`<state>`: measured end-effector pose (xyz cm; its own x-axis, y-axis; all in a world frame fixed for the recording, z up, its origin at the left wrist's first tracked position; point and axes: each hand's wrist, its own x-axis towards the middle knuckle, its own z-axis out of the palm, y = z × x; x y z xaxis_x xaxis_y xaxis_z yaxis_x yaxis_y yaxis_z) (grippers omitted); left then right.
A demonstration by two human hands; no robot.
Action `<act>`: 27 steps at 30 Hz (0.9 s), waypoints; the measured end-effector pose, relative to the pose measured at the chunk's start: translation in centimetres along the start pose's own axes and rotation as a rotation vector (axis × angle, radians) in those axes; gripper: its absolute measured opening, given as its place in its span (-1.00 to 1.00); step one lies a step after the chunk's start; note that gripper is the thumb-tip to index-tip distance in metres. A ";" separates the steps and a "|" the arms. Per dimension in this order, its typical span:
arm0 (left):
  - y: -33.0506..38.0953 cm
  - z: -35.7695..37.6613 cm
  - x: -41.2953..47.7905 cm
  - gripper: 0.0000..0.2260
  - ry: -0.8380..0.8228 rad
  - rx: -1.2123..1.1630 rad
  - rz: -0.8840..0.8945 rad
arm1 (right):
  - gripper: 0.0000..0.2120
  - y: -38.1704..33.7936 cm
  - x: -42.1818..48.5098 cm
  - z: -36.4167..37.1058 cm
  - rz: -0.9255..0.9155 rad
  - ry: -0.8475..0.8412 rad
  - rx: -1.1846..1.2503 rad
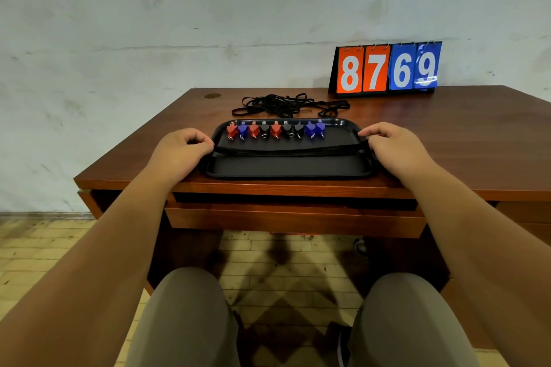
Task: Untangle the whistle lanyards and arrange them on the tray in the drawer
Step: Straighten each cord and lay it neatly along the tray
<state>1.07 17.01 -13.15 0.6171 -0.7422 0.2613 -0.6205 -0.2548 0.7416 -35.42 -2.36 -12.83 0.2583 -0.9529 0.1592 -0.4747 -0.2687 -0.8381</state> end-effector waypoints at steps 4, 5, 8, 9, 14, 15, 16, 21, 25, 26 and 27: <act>0.1 -0.1 0.2 -0.89 -0.008 -0.040 -0.027 | -0.68 -0.3 -0.4 -0.1 0.015 0.005 0.037; 0.1 -0.1 0.2 -0.89 -0.005 -0.057 -0.033 | -0.69 -0.4 -0.5 -0.2 0.014 0.005 0.050; -0.2 -0.4 0.3 -0.89 -0.008 -0.101 -0.042 | -0.76 -0.6 -0.7 -0.2 0.012 -0.015 0.070; -0.2 -0.5 0.3 -0.89 -0.009 -0.121 -0.047 | -0.78 -0.7 -0.8 -0.1 0.005 -0.023 0.066; 0.3 -0.7 0.1 -0.87 -0.004 -0.210 -0.101 | -0.79 -0.8 -0.8 -0.1 0.030 -0.014 0.077; 0.5 -0.7 0.0 -0.87 -0.001 -0.224 -0.108 | -0.79 -0.9 -0.8 -0.1 0.041 -0.013 0.080; 0.7 -0.7 0.0 -0.87 0.000 -0.235 -0.117 | -0.79 -1.0 -0.8 -0.1 0.055 -0.014 0.086; 1.5 -1.1 0.2 -0.86 0.011 -0.196 -0.130 | -0.71 -2.1 -0.1 -0.4 0.129 -0.041 0.092; 2.5 -0.8 1.2 -0.87 0.009 -0.058 -0.071 | -0.70 -2.3 1.7 -0.6 0.181 -0.052 0.036; 2.9 -0.5 1.6 -0.87 0.009 -0.025 -0.054 | -0.69 -2.4 2.4 -0.6 0.194 -0.054 0.023; 3.3 -0.2 2.1 -0.87 0.010 -0.001 -0.028 | -0.68 -2.4 3.0 -0.6 0.210 -0.046 0.022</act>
<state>0.36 14.73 -10.05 0.6386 -0.7289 0.2467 -0.6025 -0.2742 0.7495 -34.03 -4.65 -9.99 0.1938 -0.9801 -0.0433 -0.5036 -0.0615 -0.8617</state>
